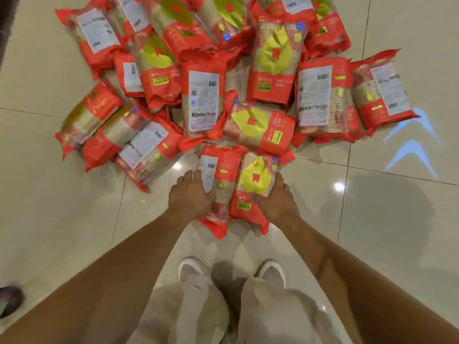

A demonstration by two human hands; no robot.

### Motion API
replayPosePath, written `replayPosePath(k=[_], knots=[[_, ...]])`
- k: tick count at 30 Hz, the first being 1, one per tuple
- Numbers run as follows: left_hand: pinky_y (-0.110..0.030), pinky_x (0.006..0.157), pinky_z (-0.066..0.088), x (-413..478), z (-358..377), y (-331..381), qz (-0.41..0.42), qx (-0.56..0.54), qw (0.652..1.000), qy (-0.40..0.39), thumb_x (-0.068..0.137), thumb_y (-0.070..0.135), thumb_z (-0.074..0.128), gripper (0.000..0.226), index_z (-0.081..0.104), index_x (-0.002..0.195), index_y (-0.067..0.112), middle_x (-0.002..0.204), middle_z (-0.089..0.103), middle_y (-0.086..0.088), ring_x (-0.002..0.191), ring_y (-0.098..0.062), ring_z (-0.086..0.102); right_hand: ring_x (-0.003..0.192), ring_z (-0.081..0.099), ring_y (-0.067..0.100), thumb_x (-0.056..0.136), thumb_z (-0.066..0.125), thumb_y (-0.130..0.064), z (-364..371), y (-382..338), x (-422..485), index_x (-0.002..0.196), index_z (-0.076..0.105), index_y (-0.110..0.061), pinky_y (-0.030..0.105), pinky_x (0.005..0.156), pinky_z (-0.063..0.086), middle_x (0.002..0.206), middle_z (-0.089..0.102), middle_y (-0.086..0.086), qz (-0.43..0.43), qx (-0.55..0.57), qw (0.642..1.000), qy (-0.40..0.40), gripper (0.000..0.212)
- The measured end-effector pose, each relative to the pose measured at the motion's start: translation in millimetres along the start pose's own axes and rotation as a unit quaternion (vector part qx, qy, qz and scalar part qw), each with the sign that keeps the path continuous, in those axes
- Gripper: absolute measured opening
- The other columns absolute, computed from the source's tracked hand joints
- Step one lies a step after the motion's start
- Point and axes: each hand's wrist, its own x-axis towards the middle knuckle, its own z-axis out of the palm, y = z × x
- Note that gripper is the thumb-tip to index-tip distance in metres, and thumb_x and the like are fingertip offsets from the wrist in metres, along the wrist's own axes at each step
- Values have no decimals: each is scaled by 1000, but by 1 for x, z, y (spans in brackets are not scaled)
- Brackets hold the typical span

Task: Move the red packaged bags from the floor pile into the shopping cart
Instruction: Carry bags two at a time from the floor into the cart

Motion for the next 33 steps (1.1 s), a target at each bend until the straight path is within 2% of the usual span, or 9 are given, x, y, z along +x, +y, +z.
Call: replayPosePath(k=[4,9,12,15,19,21,23,26,33], knots=[[-44,104,43,61,26,-19,-81,-174,981,-21,78,54,80,102,30,153,8,152,42,-15,138,-34,44,134,46,41,88,72,-49,30,25,63,160,8,-14,48,105,45,149,40,21,33,44,998,-2,103],[-30,85,46,115,48,-38,-126,-346,925,-90,74,31,90,116,16,159,5,151,45,-14,131,-30,53,122,57,40,84,78,-46,46,41,127,150,24,-5,46,96,52,140,51,23,68,108,992,-9,95],[-29,78,52,127,56,-48,-105,-403,894,-162,66,33,93,83,47,132,10,118,67,-3,101,-20,68,121,58,39,82,83,-36,48,44,145,144,29,-4,43,94,52,136,55,19,81,125,989,4,88],[-32,79,57,132,62,-56,-73,-416,886,-191,40,53,96,86,69,111,13,102,79,-2,90,-17,76,113,62,36,72,91,-33,53,49,154,127,38,-7,45,89,55,126,58,15,109,151,982,27,81],[-33,83,59,128,65,-57,-61,-430,880,-193,64,34,90,52,74,109,13,101,79,-3,90,-17,76,100,68,30,23,92,-65,54,58,157,117,54,-11,46,85,60,118,66,8,123,155,980,5,115],[-36,83,61,122,65,-57,-63,-432,883,-169,72,24,90,43,73,109,10,102,79,-6,89,-18,77,104,66,32,47,95,-52,50,49,139,118,44,-11,48,88,58,116,62,8,117,162,980,19,96],[-33,76,62,109,63,-53,-72,-426,892,-133,67,26,94,57,66,114,8,103,78,-6,87,-17,76,106,65,33,67,91,-42,46,43,118,116,36,-14,51,90,55,116,61,8,102,144,983,47,79],[-43,86,59,69,43,-40,-99,-409,905,-59,58,38,97,83,45,120,17,108,70,3,95,-18,71,101,66,30,68,83,-54,26,24,73,111,35,-21,50,86,56,113,62,3,74,91,989,90,72],[-48,94,53,-79,-122,-4,-102,-406,902,108,58,53,91,81,43,118,27,112,69,9,103,-23,68,102,65,26,63,74,-65,-101,-74,-94,128,37,-22,46,85,55,113,63,0,-34,24,982,182,87]])
